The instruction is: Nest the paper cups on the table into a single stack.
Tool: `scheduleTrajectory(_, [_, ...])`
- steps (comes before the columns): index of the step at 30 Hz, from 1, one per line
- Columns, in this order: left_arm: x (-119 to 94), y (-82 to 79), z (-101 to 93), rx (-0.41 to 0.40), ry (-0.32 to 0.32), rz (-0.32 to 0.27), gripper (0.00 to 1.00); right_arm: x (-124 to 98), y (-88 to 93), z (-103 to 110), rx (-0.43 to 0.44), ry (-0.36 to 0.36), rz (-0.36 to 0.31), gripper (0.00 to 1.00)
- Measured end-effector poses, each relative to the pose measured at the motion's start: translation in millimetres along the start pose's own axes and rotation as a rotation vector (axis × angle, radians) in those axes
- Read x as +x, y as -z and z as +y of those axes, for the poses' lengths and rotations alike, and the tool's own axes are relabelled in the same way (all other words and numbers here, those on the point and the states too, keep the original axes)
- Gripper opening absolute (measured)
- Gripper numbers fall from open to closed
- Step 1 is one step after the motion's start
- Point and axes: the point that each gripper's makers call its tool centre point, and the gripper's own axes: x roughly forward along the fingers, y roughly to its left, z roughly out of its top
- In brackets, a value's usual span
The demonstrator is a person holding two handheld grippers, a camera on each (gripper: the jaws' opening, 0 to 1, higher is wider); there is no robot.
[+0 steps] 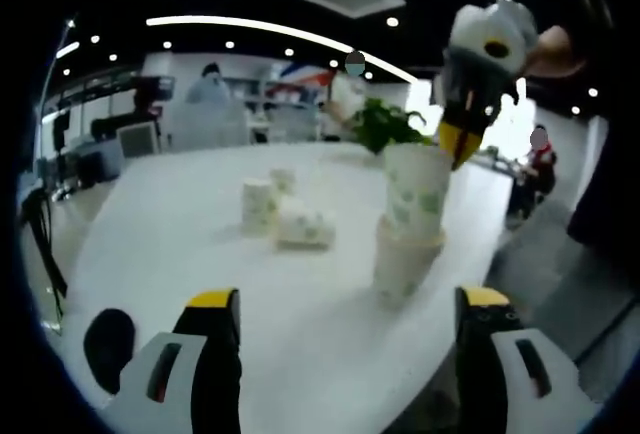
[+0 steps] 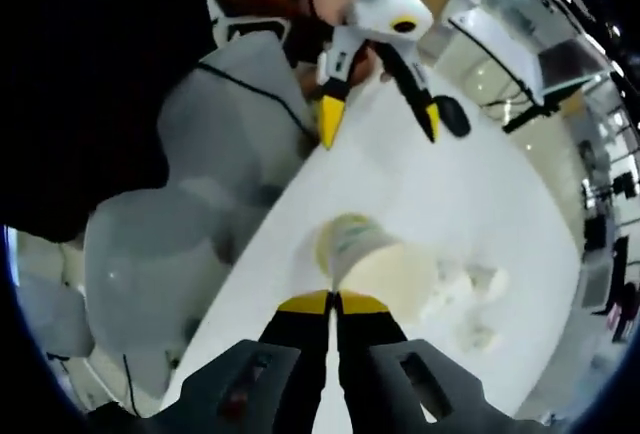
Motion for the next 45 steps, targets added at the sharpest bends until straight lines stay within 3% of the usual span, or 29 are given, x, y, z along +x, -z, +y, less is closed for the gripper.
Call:
scheduleTrajectory(4, [1,-1.4,-0.3,-0.003,0.0,-0.002,0.87,7,2.0,2,-0.057,0.0,0.031,0.0])
scheduleTrajectory(6, [1,-0.5,0.5,-0.004,0.0,-0.003,0.87,9,3.0,0,-0.132,0.018,0.059,0.0])
scheduleTrajectory(19, [5,-0.5,-0.8,-0.013,0.001,-0.002,0.87,28,-0.8,2,-0.186,-0.005,0.066,0.0])
scheduleTrajectory(28, [3,1.7,0.9,-0.017,-0.002,-0.002,0.87,38,-1.8,3,-0.159,-0.023,0.049,0.0])
scheduleTrajectory(37, [3,3.3,-1.5,-0.026,-0.003,-0.001,0.87,47,-2.2,6,-0.132,-0.028,0.032,0.07])
scheduleTrajectory(45, [3,3.4,0.2,-0.023,-0.007,0.001,0.87,44,-0.4,12,-0.075,-0.027,0.011,0.1])
